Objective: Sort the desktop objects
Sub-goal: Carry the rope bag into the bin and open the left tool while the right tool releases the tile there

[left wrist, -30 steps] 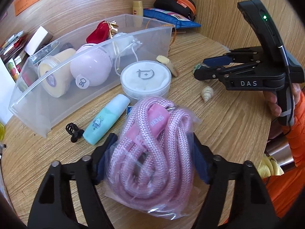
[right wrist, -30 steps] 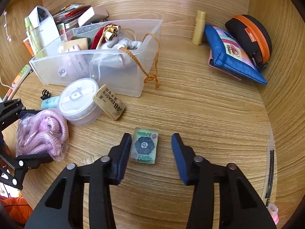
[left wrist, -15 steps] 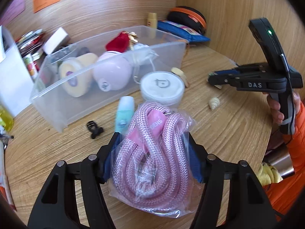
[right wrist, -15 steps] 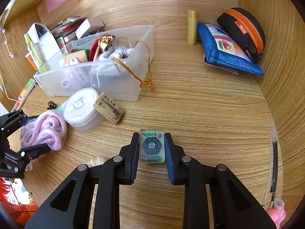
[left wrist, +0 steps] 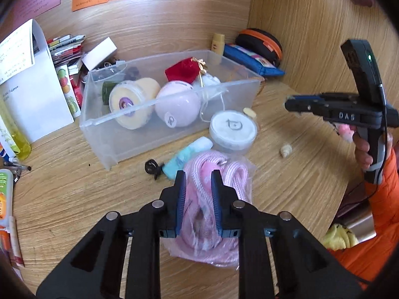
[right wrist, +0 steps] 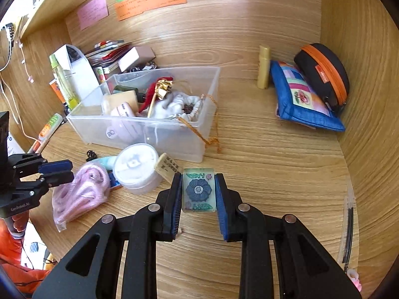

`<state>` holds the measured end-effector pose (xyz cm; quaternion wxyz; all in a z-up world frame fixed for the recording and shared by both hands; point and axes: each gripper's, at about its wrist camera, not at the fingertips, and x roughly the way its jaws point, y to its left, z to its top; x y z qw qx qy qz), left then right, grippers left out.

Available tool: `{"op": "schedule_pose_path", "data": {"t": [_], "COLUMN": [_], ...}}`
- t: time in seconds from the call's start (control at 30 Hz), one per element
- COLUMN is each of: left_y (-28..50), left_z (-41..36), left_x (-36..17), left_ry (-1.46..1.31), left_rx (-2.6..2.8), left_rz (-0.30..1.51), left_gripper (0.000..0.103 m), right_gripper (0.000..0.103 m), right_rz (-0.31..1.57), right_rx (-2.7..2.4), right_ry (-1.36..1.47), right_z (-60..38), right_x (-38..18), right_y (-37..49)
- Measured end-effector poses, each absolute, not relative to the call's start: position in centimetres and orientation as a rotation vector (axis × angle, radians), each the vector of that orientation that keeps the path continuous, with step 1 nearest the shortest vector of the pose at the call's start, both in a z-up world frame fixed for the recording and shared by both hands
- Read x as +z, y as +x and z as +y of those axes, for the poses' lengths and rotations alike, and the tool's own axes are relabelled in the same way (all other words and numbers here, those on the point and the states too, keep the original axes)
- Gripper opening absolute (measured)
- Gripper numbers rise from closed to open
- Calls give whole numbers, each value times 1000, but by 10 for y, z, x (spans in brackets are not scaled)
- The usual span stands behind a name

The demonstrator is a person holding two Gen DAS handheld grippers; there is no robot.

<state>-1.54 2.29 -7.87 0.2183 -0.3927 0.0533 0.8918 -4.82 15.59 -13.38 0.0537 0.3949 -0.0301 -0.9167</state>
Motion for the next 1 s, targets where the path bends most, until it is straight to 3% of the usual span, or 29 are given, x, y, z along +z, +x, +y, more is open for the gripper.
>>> {"op": "schedule_pose_path", "data": {"t": [0.07,0.1,0.13,0.2,0.73,0.83,1.0], "left_y": [-14,-14,-14,-14,-35,-34,-27], "left_z": [26,26,28,28,58,59,49], "left_x": [-81,-82,-83,-83,-112,-111,-112], "left_ry": [-1111,-1120,-1123,-1112,-1272,-1264,-1245], "left_rx": [2440,2433,2442,2458,2349,2366,2404], "left_rz": [145,147,157,171,323,318,263], "left_gripper": [23,36,56,75,77,67,61], "right_gripper": [22,22,22,22,22,22,22], "right_rz": [-79,-78,-81,-87,10,23,41], "right_rx": [-2783,-2782,-2780,-2778,-2787,-2774,-2751], "right_ry": [1203,1203,1202,1197,1039,1021,1013], "right_z": [154,153,153,153,130,122,109], "right_x": [-134,-134,-134,-132,-92,-87,-86], "right_y": [-49,-49,-50,-51,-87,-98,-116]}}
